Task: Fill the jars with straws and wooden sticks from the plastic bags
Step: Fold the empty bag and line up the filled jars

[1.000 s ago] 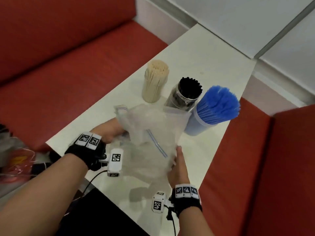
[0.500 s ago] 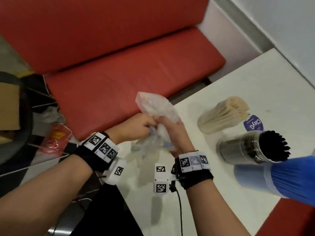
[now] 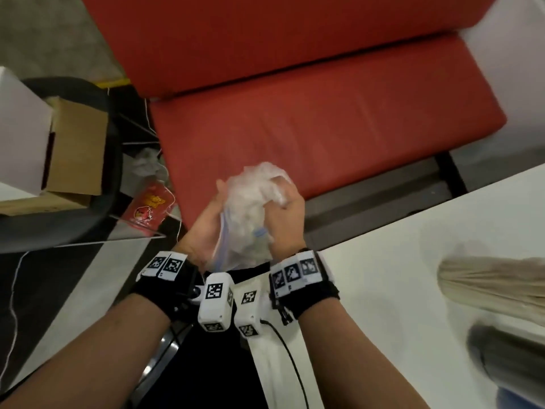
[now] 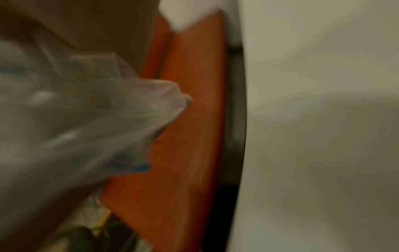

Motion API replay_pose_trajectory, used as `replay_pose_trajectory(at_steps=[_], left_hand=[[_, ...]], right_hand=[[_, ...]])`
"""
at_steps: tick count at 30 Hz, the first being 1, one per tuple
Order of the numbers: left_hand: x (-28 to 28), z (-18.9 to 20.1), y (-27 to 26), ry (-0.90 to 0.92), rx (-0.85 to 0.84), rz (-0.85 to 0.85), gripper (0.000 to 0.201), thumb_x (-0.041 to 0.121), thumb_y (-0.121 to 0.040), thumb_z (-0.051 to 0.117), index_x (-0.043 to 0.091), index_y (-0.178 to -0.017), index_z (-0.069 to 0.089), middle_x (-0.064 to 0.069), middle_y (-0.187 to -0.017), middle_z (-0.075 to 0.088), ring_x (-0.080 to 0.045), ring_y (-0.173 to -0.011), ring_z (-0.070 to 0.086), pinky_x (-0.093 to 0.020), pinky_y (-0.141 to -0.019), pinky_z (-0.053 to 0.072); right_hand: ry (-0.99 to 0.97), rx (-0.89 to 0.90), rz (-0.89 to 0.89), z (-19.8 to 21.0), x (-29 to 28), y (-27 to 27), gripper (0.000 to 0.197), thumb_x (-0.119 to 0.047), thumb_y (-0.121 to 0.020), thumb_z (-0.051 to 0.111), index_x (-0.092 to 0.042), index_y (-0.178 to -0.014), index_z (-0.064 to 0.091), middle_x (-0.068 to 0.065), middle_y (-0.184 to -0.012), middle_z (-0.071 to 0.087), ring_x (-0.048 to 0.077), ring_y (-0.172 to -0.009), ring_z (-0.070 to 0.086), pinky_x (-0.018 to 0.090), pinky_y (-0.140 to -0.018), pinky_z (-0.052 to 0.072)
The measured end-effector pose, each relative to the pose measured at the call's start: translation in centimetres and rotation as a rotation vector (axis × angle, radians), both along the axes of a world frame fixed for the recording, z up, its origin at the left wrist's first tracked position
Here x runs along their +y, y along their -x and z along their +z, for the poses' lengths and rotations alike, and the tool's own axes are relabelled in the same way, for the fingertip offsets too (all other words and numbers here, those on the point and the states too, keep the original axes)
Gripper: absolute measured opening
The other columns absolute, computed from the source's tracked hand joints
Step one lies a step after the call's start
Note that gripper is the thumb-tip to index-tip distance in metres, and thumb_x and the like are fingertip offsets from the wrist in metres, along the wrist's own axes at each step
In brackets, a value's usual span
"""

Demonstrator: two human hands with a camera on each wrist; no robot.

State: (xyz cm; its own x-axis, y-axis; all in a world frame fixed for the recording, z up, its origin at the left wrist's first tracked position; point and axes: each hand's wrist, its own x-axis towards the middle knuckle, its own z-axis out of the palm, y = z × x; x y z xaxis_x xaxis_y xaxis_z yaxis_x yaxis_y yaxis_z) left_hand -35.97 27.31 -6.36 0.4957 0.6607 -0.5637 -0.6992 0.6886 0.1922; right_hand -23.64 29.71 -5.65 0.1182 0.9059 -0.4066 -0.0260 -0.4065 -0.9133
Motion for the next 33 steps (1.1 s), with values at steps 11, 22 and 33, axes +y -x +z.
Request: replay_pose_trajectory(at_steps=[11, 22, 33], left_hand=[[2.8, -5.9, 6.4, -0.109, 0.548, 0.33, 0.039, 0.0, -0.08, 0.066, 0.016, -0.115, 0.059, -0.012, -0.101, 0.066, -0.024, -0.087, 0.067, -0.04, -0.074, 0.057], [1.8, -6.6, 5.3, -0.372, 0.525, 0.417, 0.033, -0.012, -0.083, 0.058, 0.017, -0.096, 0.052, -0.011, -0.098, 0.063, -0.021, -0.086, 0.063, -0.031, -0.073, 0.057], [-2.5, -11.8, 10.8, -0.14, 0.394, 0.028, 0.034, 0.023, -0.085, 0.071, 0.025, -0.116, 0.057, -0.002, -0.125, 0.064, -0.029, -0.113, 0.063, -0.052, -0.087, 0.054]], right_hand=[[0.096, -0.115, 0.751, -3.4, -1.6, 4.5, 0.064, -0.026, -0.101, 0.058, -0.044, -0.152, 0.023, 0.004, -0.166, 0.007, 0.029, -0.151, 0.017, 0.045, -0.118, 0.03], [0.348, 0.594, 0.221, -3.8, 1.3, 6.4, 0.042, -0.005, -0.093, 0.069, -0.015, -0.124, 0.042, 0.028, -0.126, 0.06, 0.039, -0.112, 0.067, 0.055, -0.094, 0.056], [0.132, 0.017, 0.603, -10.0, 4.2, 4.5, 0.032, 0.007, -0.063, 0.067, -0.017, -0.067, 0.045, 0.009, -0.072, 0.064, 0.011, -0.07, 0.058, 0.026, -0.066, 0.049]])
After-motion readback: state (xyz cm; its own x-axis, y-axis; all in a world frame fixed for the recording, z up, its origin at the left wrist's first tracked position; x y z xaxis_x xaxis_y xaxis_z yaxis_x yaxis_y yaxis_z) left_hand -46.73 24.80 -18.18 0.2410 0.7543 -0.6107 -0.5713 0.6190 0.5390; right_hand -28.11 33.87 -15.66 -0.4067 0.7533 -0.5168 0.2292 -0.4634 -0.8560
